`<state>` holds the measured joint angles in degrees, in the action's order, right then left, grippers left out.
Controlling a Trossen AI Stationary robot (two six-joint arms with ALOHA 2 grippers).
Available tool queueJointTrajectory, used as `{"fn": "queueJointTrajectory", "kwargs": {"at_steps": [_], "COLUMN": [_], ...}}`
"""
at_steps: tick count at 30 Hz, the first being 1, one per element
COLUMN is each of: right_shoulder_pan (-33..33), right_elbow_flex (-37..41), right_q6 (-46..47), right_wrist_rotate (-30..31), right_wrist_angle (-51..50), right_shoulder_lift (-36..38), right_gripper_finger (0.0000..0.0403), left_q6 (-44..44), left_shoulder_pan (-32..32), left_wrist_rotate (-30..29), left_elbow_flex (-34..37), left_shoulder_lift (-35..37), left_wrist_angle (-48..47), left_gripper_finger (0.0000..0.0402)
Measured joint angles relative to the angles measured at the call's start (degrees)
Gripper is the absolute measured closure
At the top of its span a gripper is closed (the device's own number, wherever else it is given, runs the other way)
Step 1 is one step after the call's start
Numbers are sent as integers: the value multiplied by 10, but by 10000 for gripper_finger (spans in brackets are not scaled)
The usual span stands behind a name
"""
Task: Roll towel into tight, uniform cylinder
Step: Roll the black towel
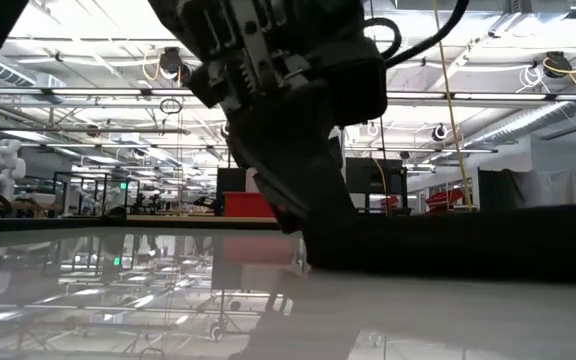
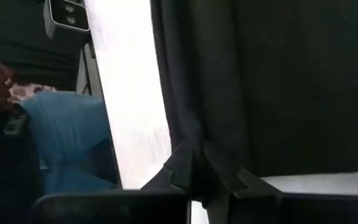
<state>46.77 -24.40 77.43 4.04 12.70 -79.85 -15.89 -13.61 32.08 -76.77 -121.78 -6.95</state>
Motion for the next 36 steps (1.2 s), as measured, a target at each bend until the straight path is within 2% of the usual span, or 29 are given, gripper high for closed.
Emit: {"fn": "queueJointTrajectory", "kwargs": {"at_steps": [8, 15, 19, 24, 31, 36], "right_shoulder_pan": [-20, -41, -45, -44, -42, -34], "right_elbow_flex": [7, 43, 66, 77, 78, 75], "right_q6": [39, 73, 71, 33, -49, -158], "right_wrist_rotate": [-14, -32, -31, -29, -29, -25], "right_wrist_angle": [-3, 58, 119, 165, 171, 170], "right_shoulder_lift": [0, 0, 0, 2, 42, 88], "right_gripper_finger": [395, 390, 370, 328, 272, 244], "left_q6": [-93, -124, -139, -136, -135, -145], "left_shoulder_pan": [45, 63, 76, 87, 107, 120], "left_wrist_rotate": [126, 146, 162, 169, 180, 196], "left_elbow_flex": [0, 0, 0, 1, 30, 57], "left_shoulder_lift": [1, 1, 2, 2, 3, 6], "left_wrist_angle": [2, -2, 0, 1, 10, 46], "left_gripper_finger": [399, 399, 399, 400, 400, 400]}}
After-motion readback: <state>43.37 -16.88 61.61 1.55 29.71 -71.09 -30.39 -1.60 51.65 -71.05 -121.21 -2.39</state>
